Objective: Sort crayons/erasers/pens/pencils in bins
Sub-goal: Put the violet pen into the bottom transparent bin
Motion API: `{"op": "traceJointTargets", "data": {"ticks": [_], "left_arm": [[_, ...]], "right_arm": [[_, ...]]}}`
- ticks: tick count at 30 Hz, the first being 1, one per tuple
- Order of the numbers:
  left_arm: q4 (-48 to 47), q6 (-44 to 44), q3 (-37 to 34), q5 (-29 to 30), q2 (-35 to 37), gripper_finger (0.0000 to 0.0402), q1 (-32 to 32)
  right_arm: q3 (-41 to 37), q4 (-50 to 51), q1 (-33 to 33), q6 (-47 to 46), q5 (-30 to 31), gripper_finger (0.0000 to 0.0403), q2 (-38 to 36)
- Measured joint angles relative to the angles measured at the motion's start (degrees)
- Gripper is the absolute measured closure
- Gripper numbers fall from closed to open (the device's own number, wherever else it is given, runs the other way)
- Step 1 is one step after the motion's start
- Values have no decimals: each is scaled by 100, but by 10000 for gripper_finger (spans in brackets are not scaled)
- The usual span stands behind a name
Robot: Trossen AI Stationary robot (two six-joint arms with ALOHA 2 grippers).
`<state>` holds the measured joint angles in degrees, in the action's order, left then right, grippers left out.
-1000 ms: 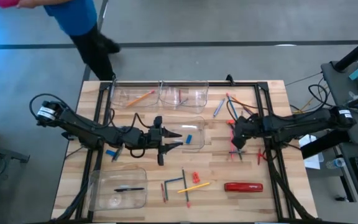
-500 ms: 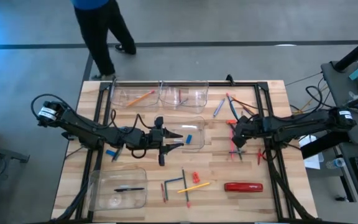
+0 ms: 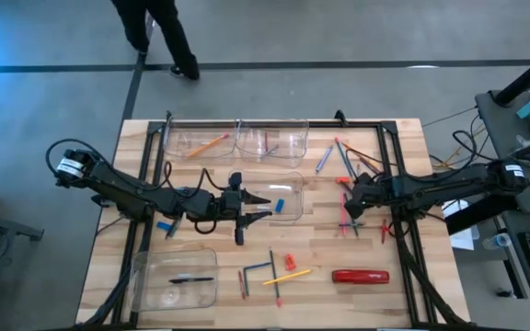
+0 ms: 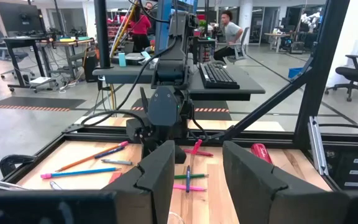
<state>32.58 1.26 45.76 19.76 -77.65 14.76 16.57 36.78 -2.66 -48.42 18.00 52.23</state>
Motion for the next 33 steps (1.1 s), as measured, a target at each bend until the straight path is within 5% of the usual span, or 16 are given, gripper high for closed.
{"op": "traceJointTargets", "data": {"ticks": [5,16,33], "left_arm": [[-1,2,0,1,0,282,0],[0,9,0,1,0,282,2],[-4,286,-15,1,0,282,2]], "right_arm": [[-204,-50,0,-198,-8,254,-11],[-149,-146,0,-156,6,378,-10],[562,525,16,49,252,376,-116]]}}
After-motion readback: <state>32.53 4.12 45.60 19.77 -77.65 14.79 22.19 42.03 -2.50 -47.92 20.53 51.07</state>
